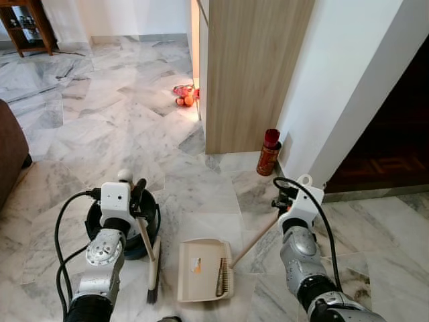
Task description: Sweep floor
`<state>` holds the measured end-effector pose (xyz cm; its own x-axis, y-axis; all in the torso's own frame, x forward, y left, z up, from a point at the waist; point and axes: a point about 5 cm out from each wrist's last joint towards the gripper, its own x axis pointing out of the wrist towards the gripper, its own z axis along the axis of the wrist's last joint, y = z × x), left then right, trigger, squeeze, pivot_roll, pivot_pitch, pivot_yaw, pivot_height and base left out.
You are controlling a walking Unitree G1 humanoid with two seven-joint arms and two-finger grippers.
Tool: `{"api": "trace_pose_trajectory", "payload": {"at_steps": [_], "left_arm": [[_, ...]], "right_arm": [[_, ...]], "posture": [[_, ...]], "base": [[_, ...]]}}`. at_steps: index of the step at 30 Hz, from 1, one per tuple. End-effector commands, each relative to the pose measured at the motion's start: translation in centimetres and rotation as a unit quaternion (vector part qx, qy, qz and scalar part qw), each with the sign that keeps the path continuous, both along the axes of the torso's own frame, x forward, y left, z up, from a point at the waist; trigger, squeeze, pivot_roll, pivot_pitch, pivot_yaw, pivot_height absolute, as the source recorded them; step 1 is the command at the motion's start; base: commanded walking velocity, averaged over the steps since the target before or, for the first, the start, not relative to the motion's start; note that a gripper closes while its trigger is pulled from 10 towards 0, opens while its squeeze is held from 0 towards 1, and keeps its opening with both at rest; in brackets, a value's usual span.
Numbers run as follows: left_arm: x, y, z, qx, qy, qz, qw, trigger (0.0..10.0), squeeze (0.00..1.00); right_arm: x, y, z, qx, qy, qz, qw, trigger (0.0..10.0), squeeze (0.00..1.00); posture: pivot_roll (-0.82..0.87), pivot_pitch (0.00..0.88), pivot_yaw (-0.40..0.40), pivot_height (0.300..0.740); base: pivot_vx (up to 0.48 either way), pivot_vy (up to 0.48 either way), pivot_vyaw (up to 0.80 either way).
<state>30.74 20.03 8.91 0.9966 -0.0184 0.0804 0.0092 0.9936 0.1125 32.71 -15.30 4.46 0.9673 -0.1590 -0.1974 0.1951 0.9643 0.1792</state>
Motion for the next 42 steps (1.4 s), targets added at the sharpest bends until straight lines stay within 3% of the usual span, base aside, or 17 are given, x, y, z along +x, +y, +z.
{"api": "trace_pose_trajectory", "payload": {"at_steps": [1,19,42], "left_arm": [[0.21,-0.18,0.97,-0.002,-0.025,-0.004,1.000,10.0,0.00],[0.23,-0.33,1.08,-0.005,-0.029,-0.006,1.000,10.0,0.00],[0.26,-0.16,0.89,-0.011,-0.021,0.002,1.000,10.0,0.00]], "right_arm": [[0.79,0.18,1.13,0.003,-0.021,0.002,1.000,10.0,0.00],[0.86,0.16,1.19,0.003,-0.021,0.002,1.000,10.0,0.00],[0.89,0.24,1.18,0.002,-0.020,0.006,1.000,10.0,0.00]], "posture": [[0.14,0.076,-0.032,0.740],[0.14,0.076,-0.034,0.740],[0.14,0.062,-0.034,0.740]], "base": [[0.000,0.000,0.00],[-0.200,0.000,0.00],[0.000,0.000,0.00]]}}
